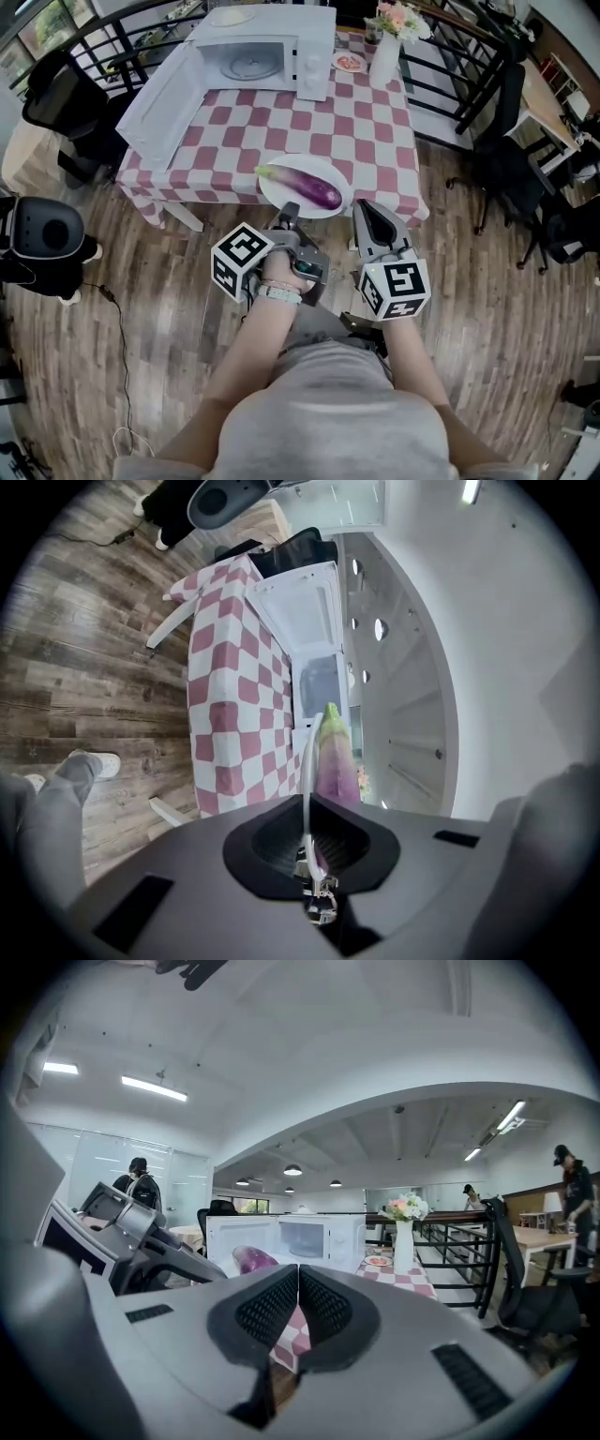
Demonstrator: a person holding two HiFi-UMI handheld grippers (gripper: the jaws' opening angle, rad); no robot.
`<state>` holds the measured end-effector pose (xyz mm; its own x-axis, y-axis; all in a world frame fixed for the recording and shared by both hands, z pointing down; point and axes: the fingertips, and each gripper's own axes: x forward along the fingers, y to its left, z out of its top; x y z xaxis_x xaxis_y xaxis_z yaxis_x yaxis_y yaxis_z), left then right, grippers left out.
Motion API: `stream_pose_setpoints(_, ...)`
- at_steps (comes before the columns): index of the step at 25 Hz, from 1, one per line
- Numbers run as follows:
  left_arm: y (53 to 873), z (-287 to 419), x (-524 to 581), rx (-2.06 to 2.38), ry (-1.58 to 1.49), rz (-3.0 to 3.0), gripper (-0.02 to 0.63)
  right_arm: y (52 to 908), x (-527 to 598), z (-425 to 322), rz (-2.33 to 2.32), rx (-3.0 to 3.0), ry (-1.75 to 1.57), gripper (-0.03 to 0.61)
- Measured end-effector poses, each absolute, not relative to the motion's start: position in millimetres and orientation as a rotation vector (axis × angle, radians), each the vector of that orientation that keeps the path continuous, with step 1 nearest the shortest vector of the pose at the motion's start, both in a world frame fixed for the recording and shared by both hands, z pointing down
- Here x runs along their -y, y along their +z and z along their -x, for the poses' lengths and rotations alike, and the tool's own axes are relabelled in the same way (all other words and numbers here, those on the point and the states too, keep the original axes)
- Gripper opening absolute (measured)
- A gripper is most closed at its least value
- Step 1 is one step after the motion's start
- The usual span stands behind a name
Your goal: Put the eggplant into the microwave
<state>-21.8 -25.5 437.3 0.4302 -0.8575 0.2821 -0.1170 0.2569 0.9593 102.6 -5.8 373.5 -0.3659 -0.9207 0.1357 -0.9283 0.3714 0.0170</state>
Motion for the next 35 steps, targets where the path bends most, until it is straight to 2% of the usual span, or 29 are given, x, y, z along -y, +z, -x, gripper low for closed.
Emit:
stream_pose_setpoints(19, 431, 98, 160, 1.133, -0.749, -1.162, 0.019, 368, 165, -41, -1.522, 2.626, 0.103, 0.026)
stream_pose_setpoints(35, 434, 122, 246, 1.187, -0.773, -1.16, 0.019, 379, 250, -10, -1.448, 2.689, 0.171, 0.026)
